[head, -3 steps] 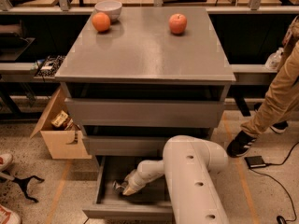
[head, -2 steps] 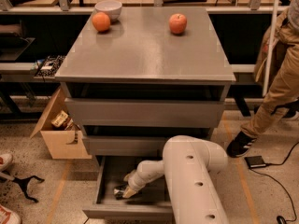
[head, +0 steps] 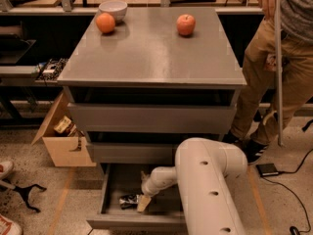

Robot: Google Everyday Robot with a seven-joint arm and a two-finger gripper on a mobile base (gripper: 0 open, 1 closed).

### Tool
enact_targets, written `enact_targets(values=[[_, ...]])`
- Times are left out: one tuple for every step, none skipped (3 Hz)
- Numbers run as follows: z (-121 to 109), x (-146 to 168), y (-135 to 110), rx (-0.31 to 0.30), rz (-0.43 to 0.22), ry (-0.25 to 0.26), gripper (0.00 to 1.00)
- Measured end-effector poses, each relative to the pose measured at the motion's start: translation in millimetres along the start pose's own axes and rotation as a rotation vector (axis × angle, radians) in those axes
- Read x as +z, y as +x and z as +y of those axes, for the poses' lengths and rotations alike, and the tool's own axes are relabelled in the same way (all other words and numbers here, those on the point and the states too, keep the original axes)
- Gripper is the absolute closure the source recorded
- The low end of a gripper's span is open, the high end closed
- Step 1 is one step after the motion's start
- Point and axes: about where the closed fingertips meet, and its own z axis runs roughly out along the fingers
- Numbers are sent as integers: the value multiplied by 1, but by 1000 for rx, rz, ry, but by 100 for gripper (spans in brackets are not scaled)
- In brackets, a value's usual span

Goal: Place redbull can into bottom drawer

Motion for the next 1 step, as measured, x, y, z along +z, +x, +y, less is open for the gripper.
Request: enact_targets(values=[[-26,-37,32,27,36,95,0]])
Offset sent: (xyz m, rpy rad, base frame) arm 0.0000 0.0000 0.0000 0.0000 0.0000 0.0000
